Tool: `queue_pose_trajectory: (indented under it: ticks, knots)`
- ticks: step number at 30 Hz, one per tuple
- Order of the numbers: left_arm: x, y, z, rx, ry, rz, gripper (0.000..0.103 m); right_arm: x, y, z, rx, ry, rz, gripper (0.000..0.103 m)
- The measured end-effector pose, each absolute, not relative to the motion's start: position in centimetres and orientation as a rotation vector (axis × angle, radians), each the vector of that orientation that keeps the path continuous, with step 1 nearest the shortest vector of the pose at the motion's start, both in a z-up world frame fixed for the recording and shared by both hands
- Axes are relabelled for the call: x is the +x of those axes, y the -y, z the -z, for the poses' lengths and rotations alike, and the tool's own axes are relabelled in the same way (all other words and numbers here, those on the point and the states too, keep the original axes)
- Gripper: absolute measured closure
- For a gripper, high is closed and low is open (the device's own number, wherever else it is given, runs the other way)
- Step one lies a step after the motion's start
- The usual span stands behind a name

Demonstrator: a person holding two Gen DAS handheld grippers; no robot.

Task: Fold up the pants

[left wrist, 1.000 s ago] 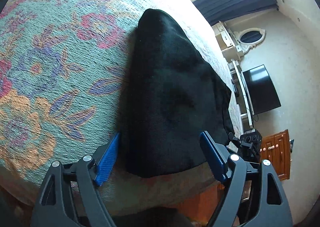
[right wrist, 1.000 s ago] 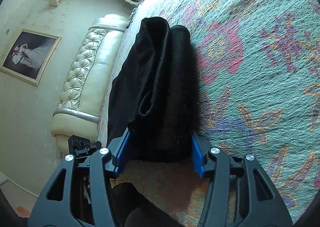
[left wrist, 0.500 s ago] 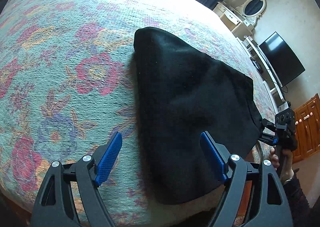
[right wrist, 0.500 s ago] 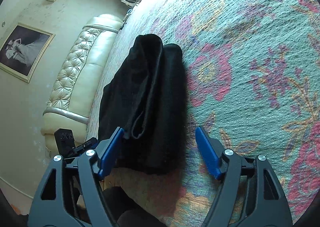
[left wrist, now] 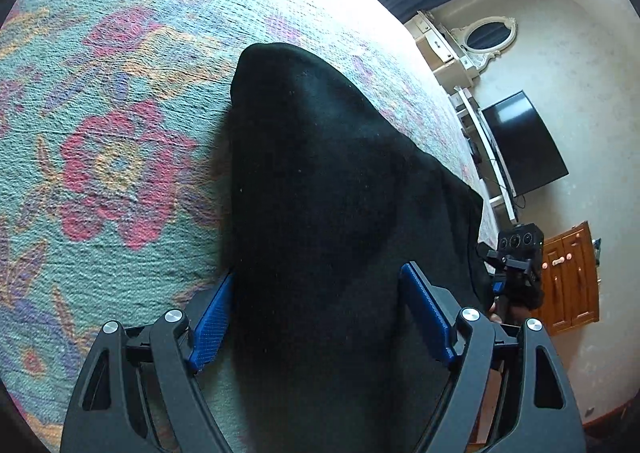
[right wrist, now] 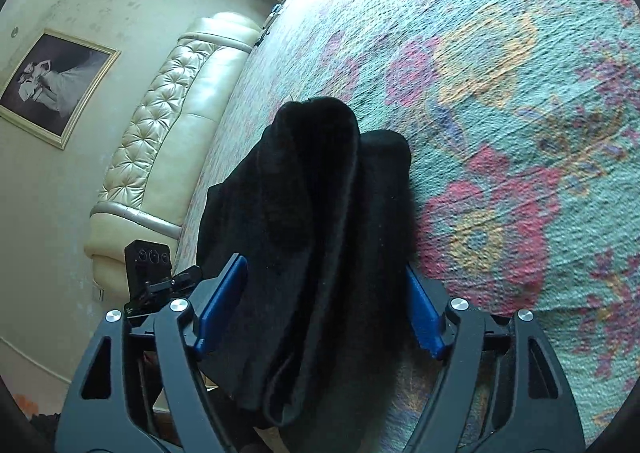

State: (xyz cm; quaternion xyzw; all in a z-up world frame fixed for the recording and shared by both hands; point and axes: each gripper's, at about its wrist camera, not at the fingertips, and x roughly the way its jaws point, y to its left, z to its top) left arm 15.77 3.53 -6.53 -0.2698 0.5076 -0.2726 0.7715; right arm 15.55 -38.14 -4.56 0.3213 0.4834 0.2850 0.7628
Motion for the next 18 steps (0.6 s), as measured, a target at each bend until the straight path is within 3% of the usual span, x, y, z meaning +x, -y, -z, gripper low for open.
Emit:
queue_pose_trajectory:
  ticks: [3,4,5,6,7,9,12,18]
  knots:
    - [16.3,-4.3,7.0,-0.648,-1.092,0.622,0.024,16.1,37.6,4.6,0.709,-1.046,-0.628,0.033]
    - [16.2,-4.8,7.1,-0.669,-1.092,0.633,0.024,16.2,37.5,4.6,0.697,-1.049,-0.623,0.049]
    - [16.1,-5.2,7.2,-0.686,-1.086,0.625,0.034,16.3,37.4,4.8,0.674,-1.062,-0.609,0.055]
    - [16.2,-5.5,7.5,-0.678,-1.098,0.597,0.051,16.3,37.5,5.0,0.677,-1.067,-0.608,0.059]
    - [16.2,-5.6,7.8,-0.677,-1.108,0.587,0.054,16.4,37.6,5.1,0.691,-1.058,-0.618,0.065]
    - [16.1,-5.5,7.6,-0.665,-1.094,0.587,0.068,16.2,37.8,5.2,0.701,-1.045,-0.620,0.068]
    - [15.6,-4.7,5.5,-0.535,-1.043,0.564,0.079,16.0,37.1,4.6,0.661,-1.008,-0.598,0.071]
    - [16.7,-6.2,3.0,-0.489,-0.963,0.531,0.083,17.2,35.0,4.0,0.675,-0.963,-0.620,0.072]
